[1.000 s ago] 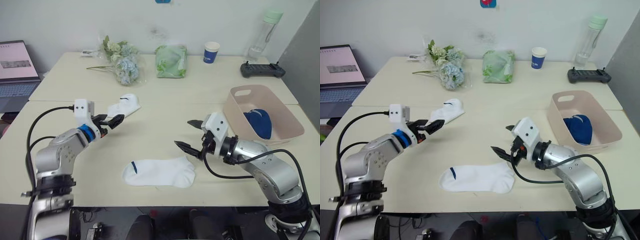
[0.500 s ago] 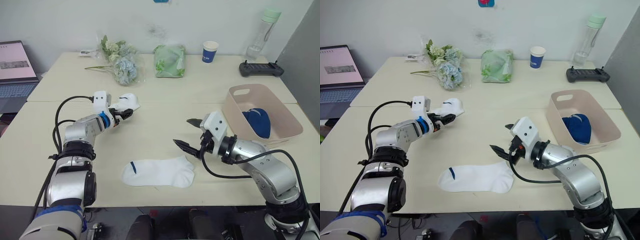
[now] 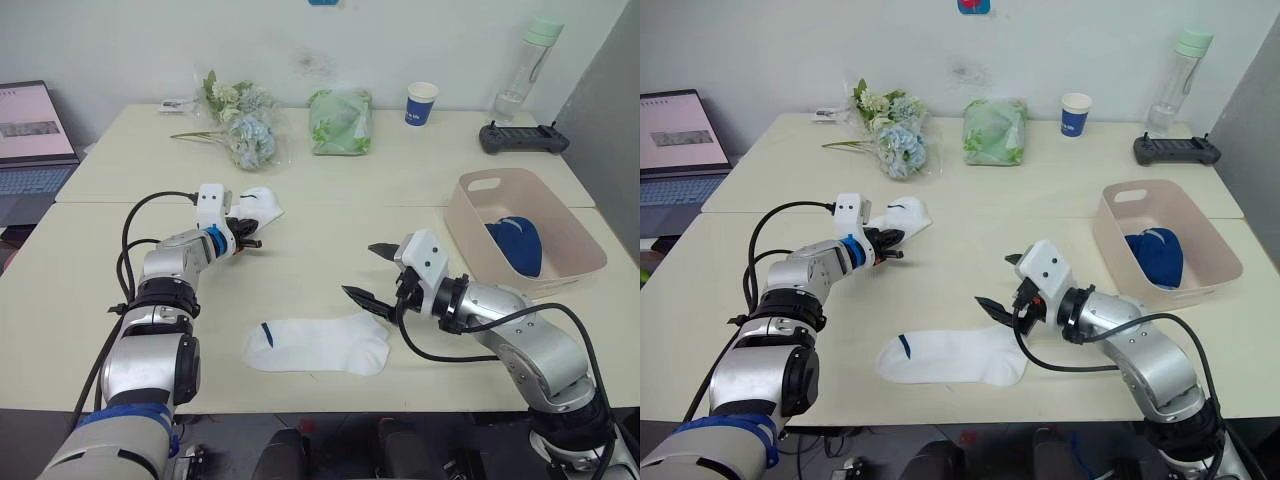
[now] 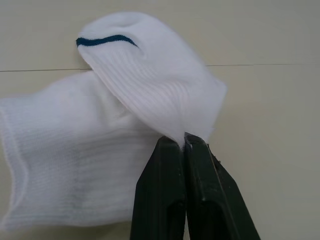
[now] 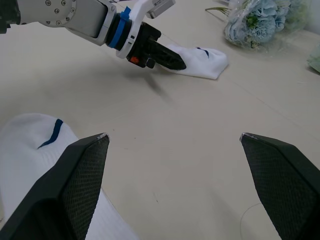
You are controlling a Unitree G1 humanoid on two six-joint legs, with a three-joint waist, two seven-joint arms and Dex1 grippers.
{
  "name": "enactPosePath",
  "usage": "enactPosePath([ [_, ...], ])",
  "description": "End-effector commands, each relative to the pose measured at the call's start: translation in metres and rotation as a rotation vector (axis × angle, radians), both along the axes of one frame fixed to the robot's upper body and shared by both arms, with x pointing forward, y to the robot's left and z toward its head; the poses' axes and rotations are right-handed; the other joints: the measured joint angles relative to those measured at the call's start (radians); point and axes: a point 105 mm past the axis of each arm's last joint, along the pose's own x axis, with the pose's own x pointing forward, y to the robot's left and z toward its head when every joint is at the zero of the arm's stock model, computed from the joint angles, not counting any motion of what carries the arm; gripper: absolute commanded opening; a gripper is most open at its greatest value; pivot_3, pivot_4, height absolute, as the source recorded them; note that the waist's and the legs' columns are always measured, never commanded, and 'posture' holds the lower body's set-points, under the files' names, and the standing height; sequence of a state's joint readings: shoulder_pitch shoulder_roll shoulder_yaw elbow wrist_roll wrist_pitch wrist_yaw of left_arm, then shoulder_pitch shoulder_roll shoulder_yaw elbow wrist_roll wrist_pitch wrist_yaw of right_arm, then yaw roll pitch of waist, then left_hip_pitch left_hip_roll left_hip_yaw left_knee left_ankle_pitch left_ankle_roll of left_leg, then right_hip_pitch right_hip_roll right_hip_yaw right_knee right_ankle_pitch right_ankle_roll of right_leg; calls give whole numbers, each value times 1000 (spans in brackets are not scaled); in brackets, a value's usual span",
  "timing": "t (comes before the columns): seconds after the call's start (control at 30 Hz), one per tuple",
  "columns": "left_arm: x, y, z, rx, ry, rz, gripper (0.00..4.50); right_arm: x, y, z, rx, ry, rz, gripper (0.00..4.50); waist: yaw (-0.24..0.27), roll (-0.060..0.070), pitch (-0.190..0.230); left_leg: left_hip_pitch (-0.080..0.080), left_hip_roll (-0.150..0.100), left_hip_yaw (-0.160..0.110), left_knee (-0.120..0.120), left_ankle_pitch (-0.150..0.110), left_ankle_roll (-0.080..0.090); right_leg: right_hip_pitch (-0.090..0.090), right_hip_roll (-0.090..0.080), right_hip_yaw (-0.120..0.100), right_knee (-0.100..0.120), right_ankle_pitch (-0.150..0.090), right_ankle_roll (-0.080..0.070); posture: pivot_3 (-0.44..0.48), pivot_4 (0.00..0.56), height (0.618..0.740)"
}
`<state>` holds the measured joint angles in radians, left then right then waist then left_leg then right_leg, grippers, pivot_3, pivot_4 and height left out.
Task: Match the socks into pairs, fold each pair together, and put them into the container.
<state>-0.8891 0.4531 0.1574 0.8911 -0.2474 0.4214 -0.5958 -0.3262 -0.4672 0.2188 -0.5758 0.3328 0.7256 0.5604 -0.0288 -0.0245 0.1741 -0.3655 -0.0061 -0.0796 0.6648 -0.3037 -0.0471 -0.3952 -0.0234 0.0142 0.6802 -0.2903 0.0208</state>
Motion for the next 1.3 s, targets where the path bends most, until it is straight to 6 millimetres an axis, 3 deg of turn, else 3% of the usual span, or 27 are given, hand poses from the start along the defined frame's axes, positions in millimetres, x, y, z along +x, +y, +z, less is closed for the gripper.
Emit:
enactPosePath([
  [0.03,-2,-11,24,-41,-81,-59,34,-6,3,10,9,-54,18,4500,0,0,0,0,0,0,0,0,0,0,0,0,0,0,0,0,150,740],
  [0.27,-18,-30,46,-123,-128,-129,34,-5,3,9,4,-56,20,4500,0,0,0,0,0,0,0,0,0,0,0,1,0,0,0,0,150,740],
  [0.37,-33,-38,45,-59,-151,-192,34,-6,3,9,2,-57,22,4500,-2,0,0,0,1,0,0,0,0,0,0,2,0,0,0,0,150,740],
  [0.53,-70,-44,16,161,-138,-328,34,-7,2,7,-3,-54,20,4500,-3,0,0,1,1,0,0,1,-1,0,0,2,0,0,0,0,150,740],
  [0.8,-96,-61,-20,164,-82,-313,34,-7,4,5,-2,-53,27,4500,6,0,0,1,1,-1,0,-1,1,2,-1,1,0,0,0,0,150,740],
  [0.9,-102,-61,-25,185,-79,-296,664,-7,4,6,-3,-54,27,4500,4,0,0,1,1,-1,0,-1,1,2,-1,1,0,0,0,0,150,740],
  [1.07,-112,-60,-17,171,-119,-309,2309,-8,3,5,-5,-53,25,4500,3,0,0,1,1,-1,0,-1,1,2,-1,1,0,0,0,0,150,740],
  [1.2,-125,-65,2,108,-190,-362,3603,-9,3,5,-4,-49,26,4500,2,0,0,1,1,-1,0,-1,1,2,-1,1,0,0,0,0,150,740],
  [1.3,-113,-43,22,11,-229,-252,4481,-8,3,4,-3,-49,27,4500,2,0,0,1,1,-1,0,-1,1,2,-1,0,0,0,0,0,150,740],
])
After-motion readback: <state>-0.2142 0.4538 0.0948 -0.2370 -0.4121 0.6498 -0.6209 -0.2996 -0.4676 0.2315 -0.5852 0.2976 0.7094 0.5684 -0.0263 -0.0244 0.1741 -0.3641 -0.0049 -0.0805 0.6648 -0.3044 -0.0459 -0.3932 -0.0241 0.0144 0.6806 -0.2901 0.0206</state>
